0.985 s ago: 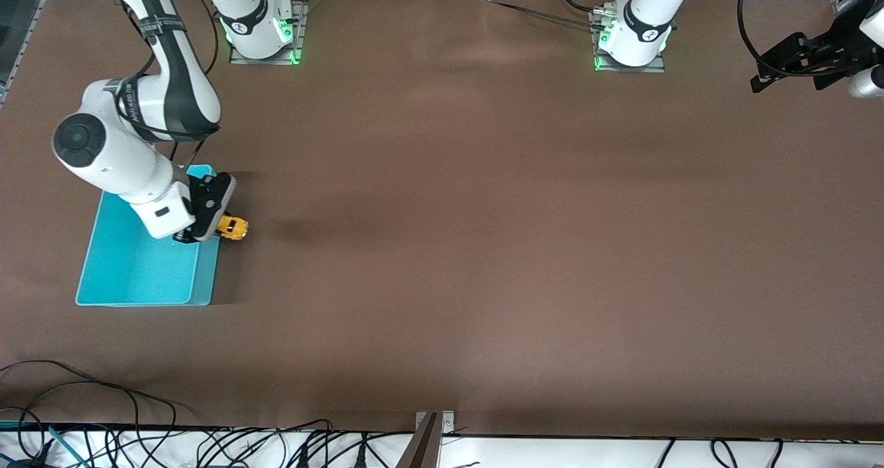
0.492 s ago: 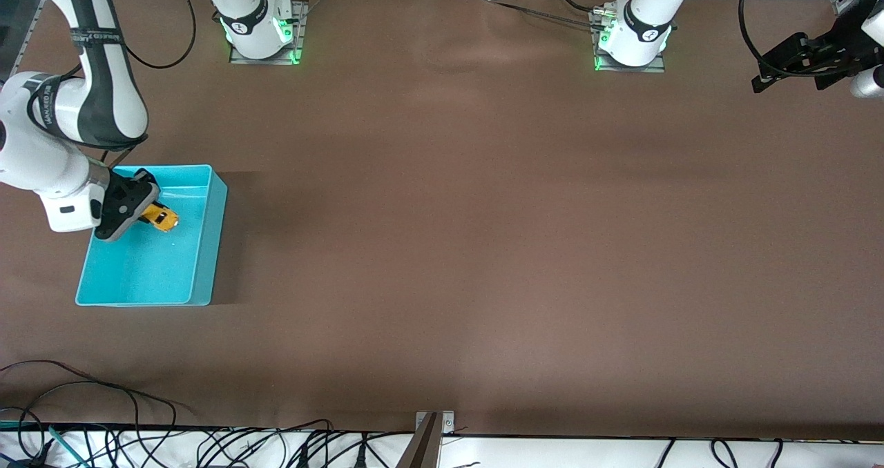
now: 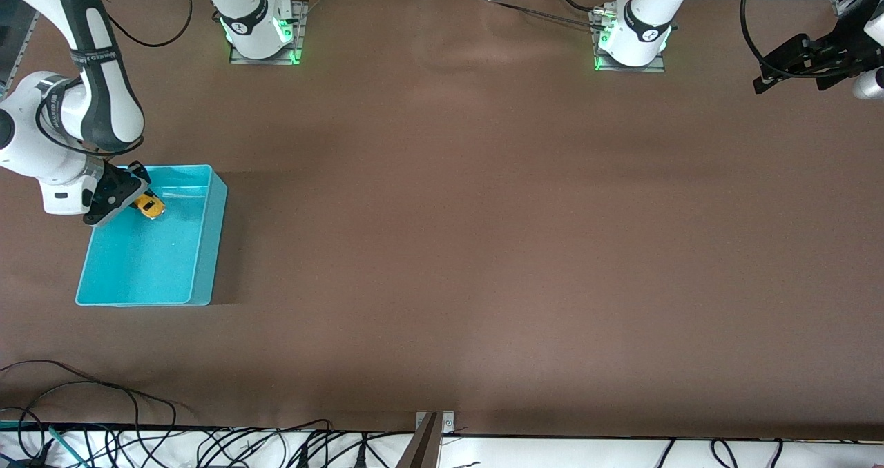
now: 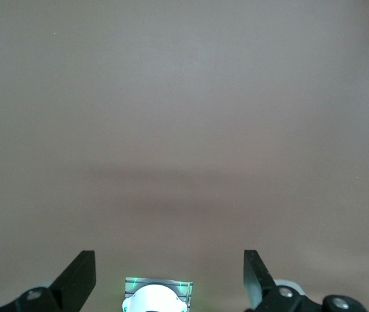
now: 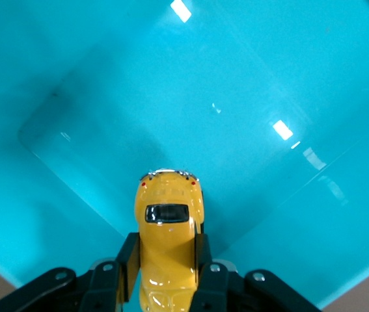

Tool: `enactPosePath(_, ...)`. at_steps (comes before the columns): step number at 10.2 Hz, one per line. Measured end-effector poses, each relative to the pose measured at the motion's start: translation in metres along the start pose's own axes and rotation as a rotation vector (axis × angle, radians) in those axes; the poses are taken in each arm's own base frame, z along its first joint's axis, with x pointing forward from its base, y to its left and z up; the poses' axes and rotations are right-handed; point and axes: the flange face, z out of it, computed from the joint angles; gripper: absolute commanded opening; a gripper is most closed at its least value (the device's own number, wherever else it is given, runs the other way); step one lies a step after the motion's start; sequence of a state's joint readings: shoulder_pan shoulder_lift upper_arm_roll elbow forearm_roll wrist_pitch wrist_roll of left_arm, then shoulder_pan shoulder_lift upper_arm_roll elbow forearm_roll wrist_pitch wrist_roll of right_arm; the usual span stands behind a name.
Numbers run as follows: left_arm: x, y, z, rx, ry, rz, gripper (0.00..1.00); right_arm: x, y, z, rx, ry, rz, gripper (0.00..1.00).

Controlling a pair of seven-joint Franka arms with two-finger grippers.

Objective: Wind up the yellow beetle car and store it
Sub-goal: 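Lower the car into the turquoise bin and open the right gripper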

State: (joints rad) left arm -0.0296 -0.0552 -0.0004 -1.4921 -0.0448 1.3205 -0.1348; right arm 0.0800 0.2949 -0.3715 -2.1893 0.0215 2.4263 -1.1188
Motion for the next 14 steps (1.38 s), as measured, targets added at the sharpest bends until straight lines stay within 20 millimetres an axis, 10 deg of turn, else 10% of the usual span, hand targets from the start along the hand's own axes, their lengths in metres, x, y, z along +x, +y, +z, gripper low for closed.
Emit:
enactPosePath(7, 0.002, -0.002, 0.002, 0.0, -0.004, -0.004, 1.0, -0.001, 0.001, 0.044, 0.021, 0.006, 0.065, 0.0)
enactPosePath(10, 0.002, -0.001, 0.002, 0.0, -0.004, -0.003, 1.0, 0.0, 0.001, 0.047, 0.022, 0.004, 0.066, 0.33)
enactPosePath(13, 0.002, 0.0, 0.002, 0.0, -0.004, -0.001, 1.0, 0.005, 0.002, 0.044, 0.013, 0.009, 0.059, 0.97)
enactPosePath(14, 0.002, 0.0, 0.002, 0.0, -0.004, -0.001, 1.0, 0.013, 0.004, 0.037, -0.001, 0.02, 0.048, 1.0)
